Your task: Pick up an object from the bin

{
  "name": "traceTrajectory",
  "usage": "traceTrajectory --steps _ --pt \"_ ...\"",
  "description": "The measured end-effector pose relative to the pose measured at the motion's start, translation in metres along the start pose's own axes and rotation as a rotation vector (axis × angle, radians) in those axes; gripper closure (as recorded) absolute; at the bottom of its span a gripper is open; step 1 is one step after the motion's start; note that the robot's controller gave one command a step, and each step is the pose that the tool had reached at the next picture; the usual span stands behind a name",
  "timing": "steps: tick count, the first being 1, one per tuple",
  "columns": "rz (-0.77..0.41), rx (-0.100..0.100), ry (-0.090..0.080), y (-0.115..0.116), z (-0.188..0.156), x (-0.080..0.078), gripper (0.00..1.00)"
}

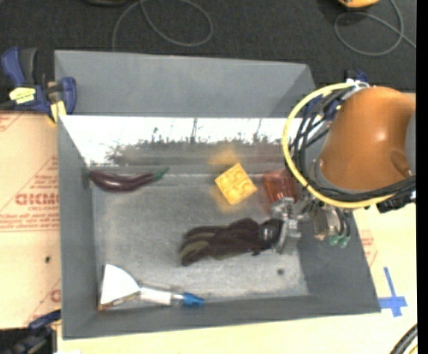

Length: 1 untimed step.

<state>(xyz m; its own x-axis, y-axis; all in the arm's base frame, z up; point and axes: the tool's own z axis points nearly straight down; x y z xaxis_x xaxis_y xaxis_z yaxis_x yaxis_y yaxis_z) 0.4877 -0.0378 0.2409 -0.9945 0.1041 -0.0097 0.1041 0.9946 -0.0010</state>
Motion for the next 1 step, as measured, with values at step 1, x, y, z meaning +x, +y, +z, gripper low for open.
traceTrajectory --steps 1 --pt "-0.069 0.002 -0.016 0.0055 -0.1846 -0.0073 1.0"
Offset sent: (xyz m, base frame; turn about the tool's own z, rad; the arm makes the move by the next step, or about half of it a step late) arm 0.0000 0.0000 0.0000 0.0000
